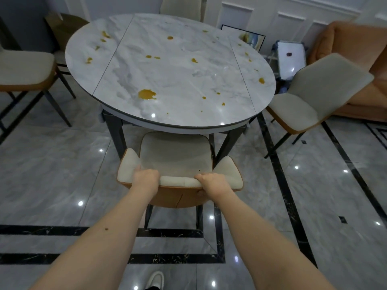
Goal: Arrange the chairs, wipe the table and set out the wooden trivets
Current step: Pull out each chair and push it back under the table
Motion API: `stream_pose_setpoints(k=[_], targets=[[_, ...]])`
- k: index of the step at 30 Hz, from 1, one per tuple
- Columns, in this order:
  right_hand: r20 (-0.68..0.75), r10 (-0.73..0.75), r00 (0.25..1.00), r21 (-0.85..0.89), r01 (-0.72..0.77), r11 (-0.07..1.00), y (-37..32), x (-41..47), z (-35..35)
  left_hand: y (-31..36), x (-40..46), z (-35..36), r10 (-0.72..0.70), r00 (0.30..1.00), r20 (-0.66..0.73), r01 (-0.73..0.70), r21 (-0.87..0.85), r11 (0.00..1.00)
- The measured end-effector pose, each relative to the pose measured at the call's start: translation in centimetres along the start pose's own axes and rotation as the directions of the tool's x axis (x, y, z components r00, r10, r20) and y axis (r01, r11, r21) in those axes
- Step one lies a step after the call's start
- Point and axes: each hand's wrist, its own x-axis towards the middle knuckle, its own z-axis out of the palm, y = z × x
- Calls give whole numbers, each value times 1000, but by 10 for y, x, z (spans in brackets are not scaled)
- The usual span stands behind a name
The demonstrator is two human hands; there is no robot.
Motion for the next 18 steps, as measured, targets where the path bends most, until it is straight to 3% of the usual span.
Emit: stream_pose_setpoints(k=[12,18], targets=[[-80,90,993,67,-85,994,1,28,-9,-4,19,-24,-15,1000,-5,15,-7,1000],[-7,94,996,142,-92,986,3,22,-17,3,14,-52,21,978,207,-45,112,993]])
